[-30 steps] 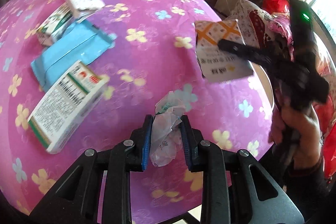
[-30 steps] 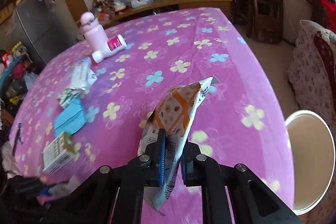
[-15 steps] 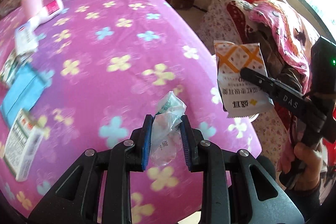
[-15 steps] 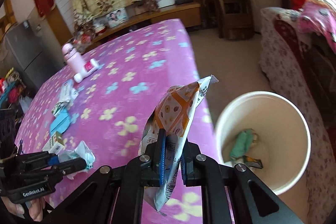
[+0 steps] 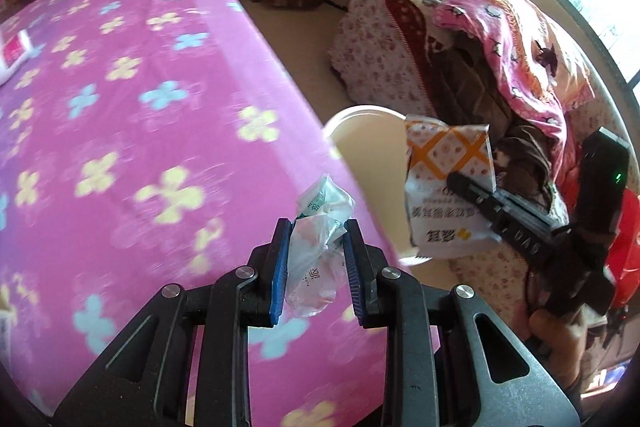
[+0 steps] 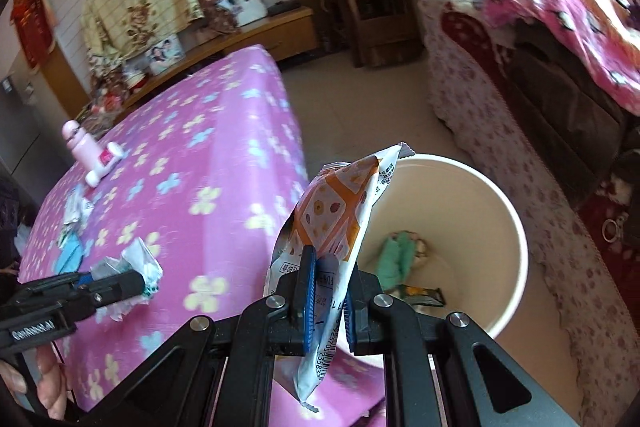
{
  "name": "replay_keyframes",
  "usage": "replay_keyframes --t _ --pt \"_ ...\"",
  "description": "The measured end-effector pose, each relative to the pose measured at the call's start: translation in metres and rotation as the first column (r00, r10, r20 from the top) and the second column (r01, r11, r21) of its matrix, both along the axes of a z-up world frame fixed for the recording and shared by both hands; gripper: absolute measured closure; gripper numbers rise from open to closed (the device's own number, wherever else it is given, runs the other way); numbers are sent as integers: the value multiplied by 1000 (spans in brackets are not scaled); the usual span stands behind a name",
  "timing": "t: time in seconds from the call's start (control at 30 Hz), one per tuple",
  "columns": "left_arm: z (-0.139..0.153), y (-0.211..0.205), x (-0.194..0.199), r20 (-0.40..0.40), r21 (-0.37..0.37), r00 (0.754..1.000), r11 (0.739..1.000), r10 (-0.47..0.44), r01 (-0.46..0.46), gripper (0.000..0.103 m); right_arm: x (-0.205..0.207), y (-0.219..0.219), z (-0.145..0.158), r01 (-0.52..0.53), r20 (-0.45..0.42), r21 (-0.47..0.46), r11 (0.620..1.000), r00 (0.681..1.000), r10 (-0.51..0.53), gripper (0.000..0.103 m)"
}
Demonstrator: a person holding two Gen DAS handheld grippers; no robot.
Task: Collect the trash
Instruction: 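Carry the wrapper and snack bag over the bucket and open both grippers, then move both tools back over the table toward the remaining trash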
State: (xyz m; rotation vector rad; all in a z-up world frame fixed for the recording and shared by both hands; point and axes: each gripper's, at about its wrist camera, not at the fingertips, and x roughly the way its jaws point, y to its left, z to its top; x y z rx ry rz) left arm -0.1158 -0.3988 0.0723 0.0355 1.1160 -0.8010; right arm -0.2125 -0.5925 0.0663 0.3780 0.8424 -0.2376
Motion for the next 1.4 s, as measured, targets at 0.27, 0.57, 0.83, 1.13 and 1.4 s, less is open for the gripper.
replay_keyframes --t 0.27,0.57,0.83,1.13,1.4 --pt "-4 -64 3 -58 -63 995 995 -83 79 79 -14 -39 -23 100 -56 0 995 993 -100 92" --pt "-21 -100 11 -114 -105 988 991 -100 88 69 -14 -67 -42 194 -90 23 981 977 -191 57" --pt "-30 -95 16 -128 -104 989 992 -79 65 48 -31 -66 -47 231 -105 46 972 969 -225 51" --pt "-14 -65 0 -7 11 998 998 -63 63 48 -47 -32 -23 213 -68 20 977 975 -211 51" --pt "-5 -27 -10 76 71 996 996 -54 49 48 -48 3 -5 168 -68 -16 986 983 -169 50"
